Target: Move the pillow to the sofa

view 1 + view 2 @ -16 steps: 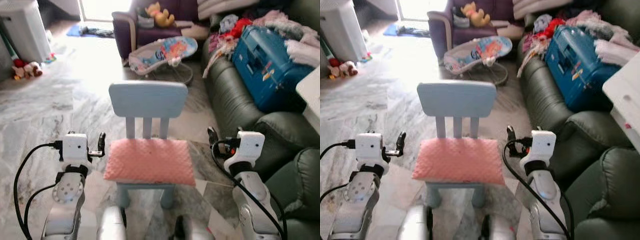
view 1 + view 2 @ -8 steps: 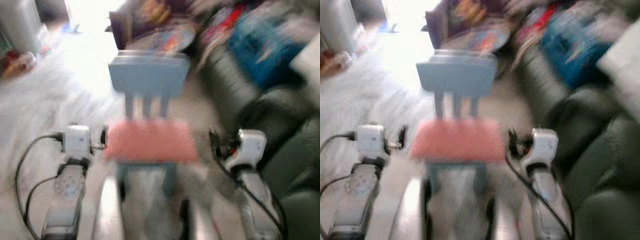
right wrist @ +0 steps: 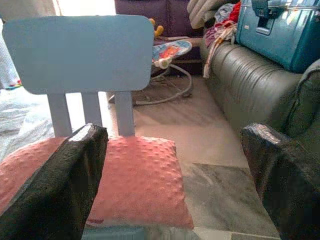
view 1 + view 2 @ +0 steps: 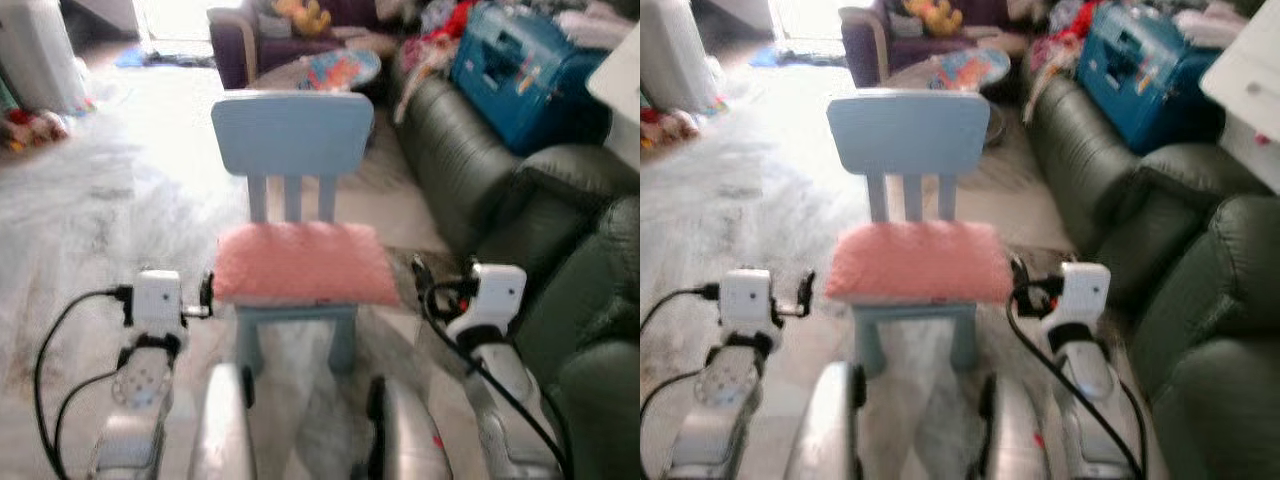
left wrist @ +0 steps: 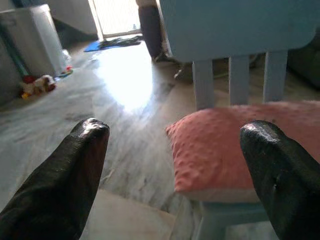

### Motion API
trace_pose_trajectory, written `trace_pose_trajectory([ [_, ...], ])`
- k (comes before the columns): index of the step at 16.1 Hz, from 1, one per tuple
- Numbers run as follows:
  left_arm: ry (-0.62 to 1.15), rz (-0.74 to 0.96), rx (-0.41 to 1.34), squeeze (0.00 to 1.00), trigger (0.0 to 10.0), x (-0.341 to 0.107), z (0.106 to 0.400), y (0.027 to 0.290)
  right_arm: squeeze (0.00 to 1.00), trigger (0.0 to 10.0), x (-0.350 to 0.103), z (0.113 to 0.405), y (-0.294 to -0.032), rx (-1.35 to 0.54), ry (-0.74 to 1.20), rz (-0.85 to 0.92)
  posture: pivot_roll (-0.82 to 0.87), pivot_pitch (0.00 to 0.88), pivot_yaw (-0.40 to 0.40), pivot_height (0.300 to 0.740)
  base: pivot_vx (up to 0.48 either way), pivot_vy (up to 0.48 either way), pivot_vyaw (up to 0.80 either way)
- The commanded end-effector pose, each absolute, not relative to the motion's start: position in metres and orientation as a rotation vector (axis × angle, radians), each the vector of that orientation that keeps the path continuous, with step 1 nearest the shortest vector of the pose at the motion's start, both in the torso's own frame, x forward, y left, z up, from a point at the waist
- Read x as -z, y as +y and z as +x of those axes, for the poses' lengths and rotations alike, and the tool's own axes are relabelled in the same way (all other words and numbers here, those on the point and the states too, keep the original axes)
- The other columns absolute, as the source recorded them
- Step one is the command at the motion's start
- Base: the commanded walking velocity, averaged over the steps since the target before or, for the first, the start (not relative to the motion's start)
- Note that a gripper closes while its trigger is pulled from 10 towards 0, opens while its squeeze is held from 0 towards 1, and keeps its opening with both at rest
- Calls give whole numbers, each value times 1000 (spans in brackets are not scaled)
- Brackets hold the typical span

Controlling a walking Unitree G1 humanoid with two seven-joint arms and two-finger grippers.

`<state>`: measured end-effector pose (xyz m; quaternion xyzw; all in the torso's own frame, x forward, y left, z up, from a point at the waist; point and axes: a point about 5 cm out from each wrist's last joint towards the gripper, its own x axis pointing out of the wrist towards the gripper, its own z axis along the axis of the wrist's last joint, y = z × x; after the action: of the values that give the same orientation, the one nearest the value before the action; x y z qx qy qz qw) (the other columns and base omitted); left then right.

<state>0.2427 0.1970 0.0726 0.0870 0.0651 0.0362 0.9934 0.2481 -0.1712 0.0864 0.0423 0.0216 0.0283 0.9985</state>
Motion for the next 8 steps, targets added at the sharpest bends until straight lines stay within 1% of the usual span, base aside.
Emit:
trace_pose_trajectory([
  [1,110,180,-64,0,10000,-77,248,195,0,10000,-89,250,-174,-49,35,84,-13,0,-61,566,244,0,0],
  [8,108,173,-49,0,10000,-77,248,192,0,10000,-89,250,-172,-76,40,71,-13,0,-66,566,312,0,0],
])
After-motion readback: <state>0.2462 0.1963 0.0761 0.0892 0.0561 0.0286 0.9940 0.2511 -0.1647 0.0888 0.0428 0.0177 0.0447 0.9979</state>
